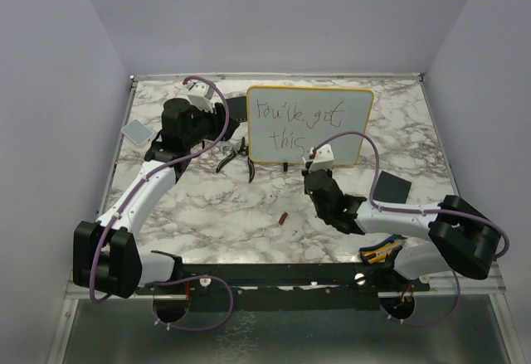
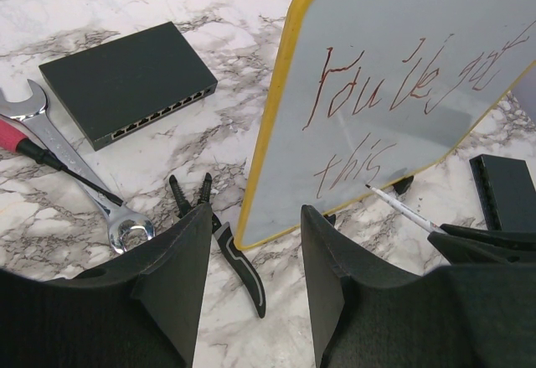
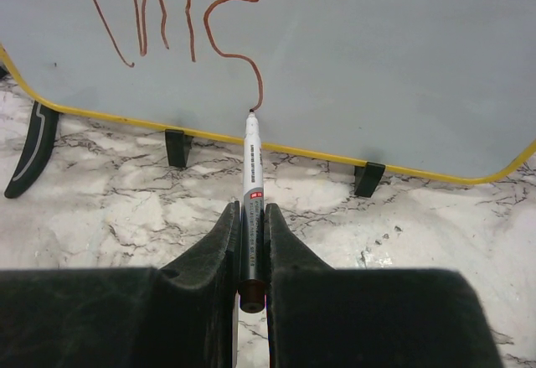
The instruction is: Write a sentence on the whiteboard
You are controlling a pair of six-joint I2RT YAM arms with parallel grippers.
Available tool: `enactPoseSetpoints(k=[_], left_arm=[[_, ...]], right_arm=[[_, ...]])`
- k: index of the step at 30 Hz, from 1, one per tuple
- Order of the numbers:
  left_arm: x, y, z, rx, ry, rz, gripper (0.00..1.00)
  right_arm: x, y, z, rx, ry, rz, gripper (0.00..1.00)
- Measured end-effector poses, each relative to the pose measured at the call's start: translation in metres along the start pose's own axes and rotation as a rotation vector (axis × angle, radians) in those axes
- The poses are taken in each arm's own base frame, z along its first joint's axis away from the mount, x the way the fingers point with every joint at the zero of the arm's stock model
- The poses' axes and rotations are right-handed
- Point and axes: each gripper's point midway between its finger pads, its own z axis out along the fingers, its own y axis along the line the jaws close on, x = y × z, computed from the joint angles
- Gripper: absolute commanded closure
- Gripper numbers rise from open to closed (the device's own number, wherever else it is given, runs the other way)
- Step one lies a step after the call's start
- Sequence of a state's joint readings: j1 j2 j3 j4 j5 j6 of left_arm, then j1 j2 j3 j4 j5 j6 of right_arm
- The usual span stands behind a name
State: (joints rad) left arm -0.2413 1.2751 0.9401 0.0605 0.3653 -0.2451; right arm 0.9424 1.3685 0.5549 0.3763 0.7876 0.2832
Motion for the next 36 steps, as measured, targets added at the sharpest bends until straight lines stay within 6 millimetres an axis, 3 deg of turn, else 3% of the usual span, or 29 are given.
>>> enactPoseSetpoints(k=[11, 18, 21, 31, 36], left_arm=[[0.000, 0.000, 0.000, 0.000, 0.000, 0.000, 0.52], [0.000, 0.000, 0.000, 0.000, 0.000, 0.000, 0.52], [0.000, 0.000, 0.000, 0.000, 0.000, 0.000, 0.52], [0.000, 0.000, 0.000, 0.000, 0.000, 0.000, 0.52], [0.000, 0.000, 0.000, 0.000, 0.000, 0.000, 0.52]], right_arm=[[-0.008, 0.022, 0.003, -0.100, -0.017, -0.012, 0.99], [-0.048, 0.018, -0.013, -0.130, -0.103, 0.067, 0.99], [-0.055, 0.010, -0.018, -0.111, -0.116, 0.093, 0.99], [-0.018, -0.018, -0.020, 0.006, -0.032, 0.062, 0.99], [-0.013, -0.025, -0.016, 0.034, -0.022, 0.062, 0.99]])
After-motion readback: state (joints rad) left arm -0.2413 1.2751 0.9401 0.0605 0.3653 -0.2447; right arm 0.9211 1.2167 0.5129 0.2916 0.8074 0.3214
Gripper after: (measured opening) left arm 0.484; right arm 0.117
